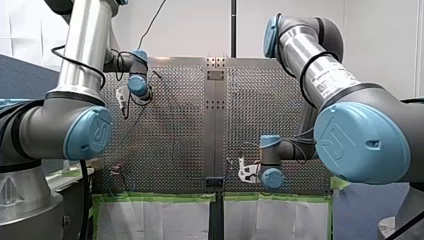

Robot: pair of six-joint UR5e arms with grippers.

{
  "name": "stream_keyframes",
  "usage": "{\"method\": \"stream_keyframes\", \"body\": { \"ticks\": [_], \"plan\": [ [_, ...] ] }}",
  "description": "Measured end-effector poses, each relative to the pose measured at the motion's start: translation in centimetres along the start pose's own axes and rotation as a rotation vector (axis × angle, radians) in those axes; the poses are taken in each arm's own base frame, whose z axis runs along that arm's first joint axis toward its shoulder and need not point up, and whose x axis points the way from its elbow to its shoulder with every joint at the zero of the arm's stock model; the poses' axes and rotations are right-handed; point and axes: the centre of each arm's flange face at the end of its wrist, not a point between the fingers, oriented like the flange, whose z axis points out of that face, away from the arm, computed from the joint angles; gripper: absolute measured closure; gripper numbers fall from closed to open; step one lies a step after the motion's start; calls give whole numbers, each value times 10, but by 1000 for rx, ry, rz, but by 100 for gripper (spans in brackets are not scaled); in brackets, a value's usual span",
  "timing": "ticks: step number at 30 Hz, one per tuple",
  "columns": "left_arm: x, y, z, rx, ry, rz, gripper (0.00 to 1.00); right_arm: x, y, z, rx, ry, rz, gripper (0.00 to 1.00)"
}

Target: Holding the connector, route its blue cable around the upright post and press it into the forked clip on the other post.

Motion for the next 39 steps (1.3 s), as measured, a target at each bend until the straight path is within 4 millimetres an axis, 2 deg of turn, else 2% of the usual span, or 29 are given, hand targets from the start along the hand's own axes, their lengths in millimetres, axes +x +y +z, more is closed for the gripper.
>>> {"method": "stream_keyframes", "body": {
  "ticks": [9,18,39],
  "plan": [
    [1,1,-1,-8,11,-54,0,0,-2,0,37,-3,-5,100],
    [11,14,-14,-94,65,-115,0,-1,-3,-1,41,-7,-13,100],
    [0,34,-87,-212,125,19,0,-1,-2,-1,43,-9,-17,100]
  ]
}}
